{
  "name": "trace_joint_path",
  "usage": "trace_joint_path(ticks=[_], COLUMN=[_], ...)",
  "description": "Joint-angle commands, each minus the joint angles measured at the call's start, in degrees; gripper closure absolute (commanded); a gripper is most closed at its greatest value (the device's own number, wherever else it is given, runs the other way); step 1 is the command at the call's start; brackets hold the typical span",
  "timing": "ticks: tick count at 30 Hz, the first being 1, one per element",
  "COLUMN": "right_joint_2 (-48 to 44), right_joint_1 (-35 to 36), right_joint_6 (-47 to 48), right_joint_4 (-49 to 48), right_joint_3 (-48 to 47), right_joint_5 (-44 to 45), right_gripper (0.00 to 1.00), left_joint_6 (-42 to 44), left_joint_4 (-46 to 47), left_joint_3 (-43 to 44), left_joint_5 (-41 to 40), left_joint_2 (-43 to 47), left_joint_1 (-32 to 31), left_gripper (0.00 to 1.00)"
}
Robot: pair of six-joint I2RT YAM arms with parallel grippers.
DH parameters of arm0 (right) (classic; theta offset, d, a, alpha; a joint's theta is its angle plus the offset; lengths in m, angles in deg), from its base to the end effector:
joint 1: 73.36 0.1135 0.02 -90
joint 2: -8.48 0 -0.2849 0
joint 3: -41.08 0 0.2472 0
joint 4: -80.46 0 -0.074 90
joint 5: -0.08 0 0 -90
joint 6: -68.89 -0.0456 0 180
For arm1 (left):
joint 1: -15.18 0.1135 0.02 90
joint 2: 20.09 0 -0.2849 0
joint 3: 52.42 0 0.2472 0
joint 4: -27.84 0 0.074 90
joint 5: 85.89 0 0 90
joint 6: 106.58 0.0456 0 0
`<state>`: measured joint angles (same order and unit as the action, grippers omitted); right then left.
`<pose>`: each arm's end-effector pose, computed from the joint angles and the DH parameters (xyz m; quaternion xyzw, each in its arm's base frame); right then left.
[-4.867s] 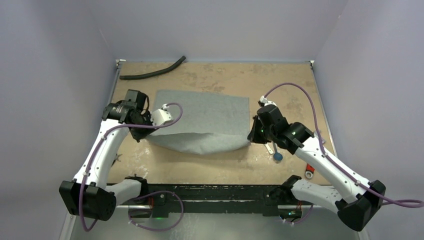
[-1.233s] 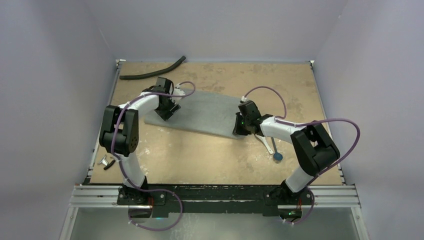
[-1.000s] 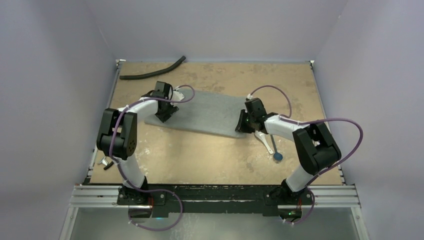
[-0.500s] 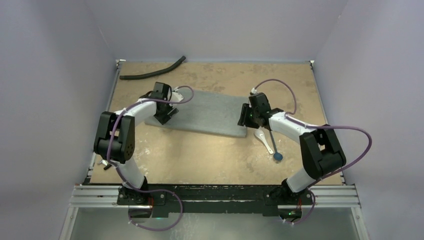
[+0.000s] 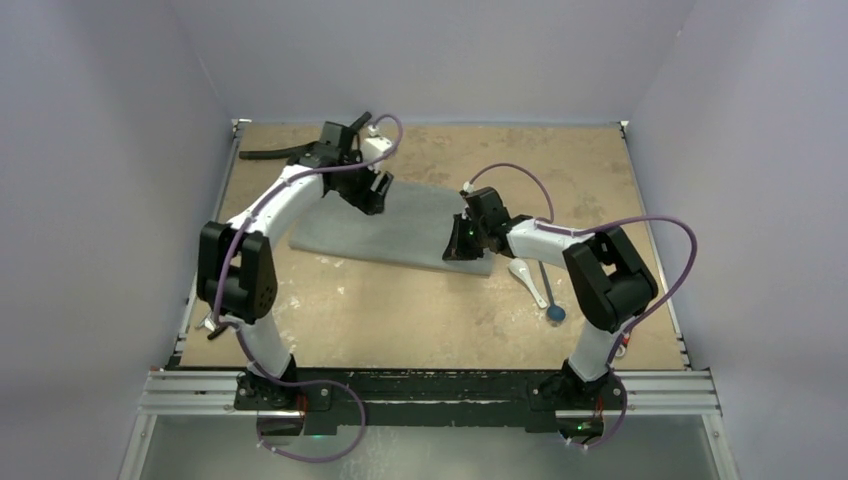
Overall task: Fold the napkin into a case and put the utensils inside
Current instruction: Smooth out the rectangle-folded napkin at the center of the board.
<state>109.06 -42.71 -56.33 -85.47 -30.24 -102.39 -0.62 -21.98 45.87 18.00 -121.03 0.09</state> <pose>0.3169 0.1992 0.1914 -0.0066 0.9138 0.2978 0.2763 0.3766 -0.1129 0.2880 0.2891 0.8952 -0.1121 0.3202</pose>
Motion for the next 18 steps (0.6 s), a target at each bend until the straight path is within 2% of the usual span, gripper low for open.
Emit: trace_joint_path(ticks=[1, 11, 18], right_joint_2=[1.5, 2.0, 2.9], right_joint_1=[-0.6, -1.3, -1.8], right_joint_6=[-1.6, -0.9, -0.2], right_joint_4=[-2.4, -2.7, -2.7], right_joint_3=[1.1, 4.0, 4.3], right_joint_5=[-4.6, -3.9, -4.0], right_gripper=[0.97, 0.99, 0.99], left_joint_6=[-9.3, -12.2, -7.3], left_joint_4=[-2.1, 2.3, 2.4], left_joint_3=[-1.1, -3.7, -8.1], left_joint_5=[16.4, 23.4, 18.3], left_joint_2=[-6.3, -13.1, -12.0], left_joint_1=[-5.7, -8.4, -8.6], left_gripper=[0.35, 0.44, 0.50])
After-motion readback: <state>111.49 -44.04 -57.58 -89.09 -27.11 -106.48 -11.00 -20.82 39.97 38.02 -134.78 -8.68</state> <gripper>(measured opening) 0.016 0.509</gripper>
